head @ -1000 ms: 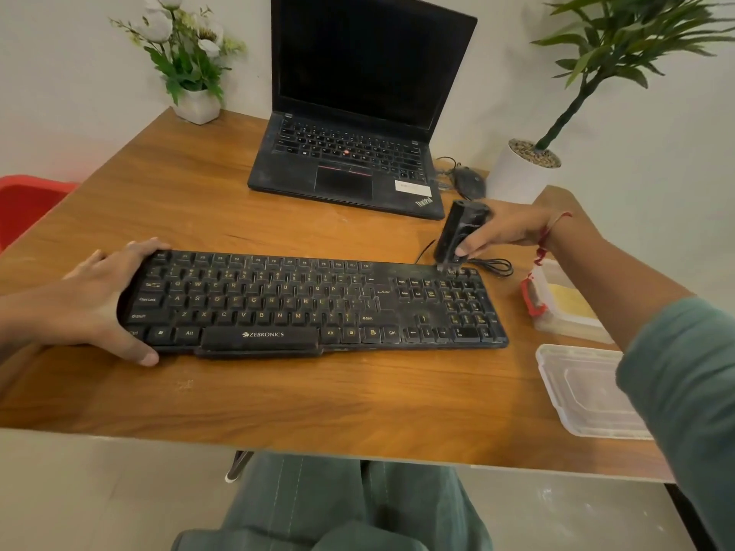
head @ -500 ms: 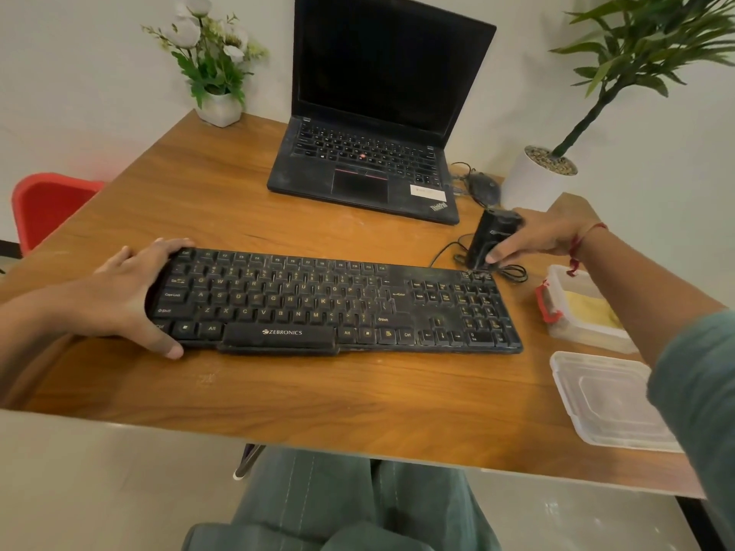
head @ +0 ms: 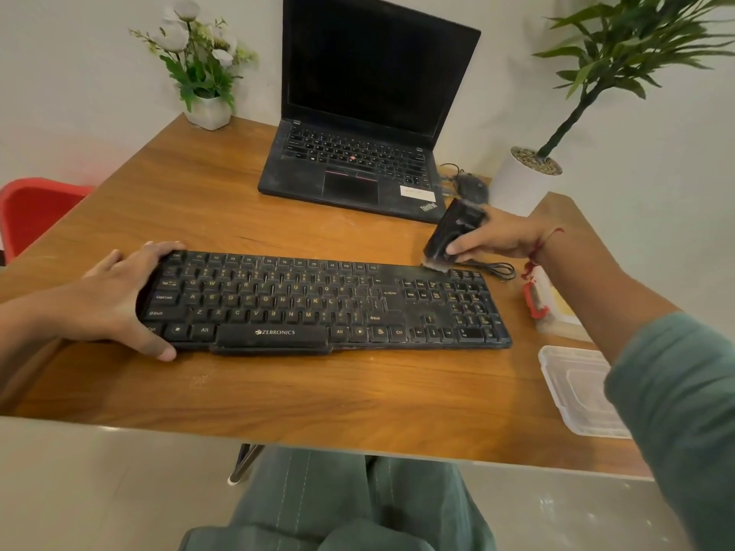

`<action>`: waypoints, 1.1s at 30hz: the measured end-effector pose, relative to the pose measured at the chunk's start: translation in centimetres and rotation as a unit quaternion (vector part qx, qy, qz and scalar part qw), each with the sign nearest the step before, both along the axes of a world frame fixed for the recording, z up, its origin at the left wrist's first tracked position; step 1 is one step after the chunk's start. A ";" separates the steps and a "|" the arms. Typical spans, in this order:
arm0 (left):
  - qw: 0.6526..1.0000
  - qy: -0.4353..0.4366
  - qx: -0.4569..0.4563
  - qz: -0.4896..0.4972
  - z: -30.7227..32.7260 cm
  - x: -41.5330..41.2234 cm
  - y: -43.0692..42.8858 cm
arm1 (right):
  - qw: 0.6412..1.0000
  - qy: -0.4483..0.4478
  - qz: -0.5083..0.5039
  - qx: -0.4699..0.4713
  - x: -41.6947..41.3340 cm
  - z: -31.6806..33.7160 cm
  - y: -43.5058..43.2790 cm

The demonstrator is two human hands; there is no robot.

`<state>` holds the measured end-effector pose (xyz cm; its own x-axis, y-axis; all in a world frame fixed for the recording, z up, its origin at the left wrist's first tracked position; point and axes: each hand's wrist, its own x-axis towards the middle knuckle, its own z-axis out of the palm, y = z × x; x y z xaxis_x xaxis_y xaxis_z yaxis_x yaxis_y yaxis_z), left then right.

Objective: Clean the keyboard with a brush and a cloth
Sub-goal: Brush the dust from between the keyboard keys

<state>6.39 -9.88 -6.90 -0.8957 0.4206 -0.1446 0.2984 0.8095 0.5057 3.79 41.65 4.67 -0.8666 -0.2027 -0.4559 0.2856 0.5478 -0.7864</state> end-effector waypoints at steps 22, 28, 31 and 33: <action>0.999 0.039 0.027 0.000 -1.3 -0.9 -0.6 | 0.920 0.160 -0.321 0.160 6.9 -1.5 0.5; 0.999 0.024 0.025 -0.008 -1.3 -1.3 -1.0 | 0.926 0.137 -0.323 0.138 9.8 -2.0 2.0; 1.000 -0.002 0.023 0.007 -1.3 -2.1 -2.0 | 0.909 0.188 -0.367 0.067 9.6 -1.7 1.3; 0.999 -0.005 0.021 0.027 -1.7 -2.6 -2.9 | 0.901 0.202 -0.383 0.031 9.0 -1.5 0.5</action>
<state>3.83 -12.82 -8.57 -0.9160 0.3773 -0.1363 0.2499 0.8024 0.5419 12.82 42.14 3.14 -0.8385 0.5413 -0.0626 0.2971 0.3579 -0.8852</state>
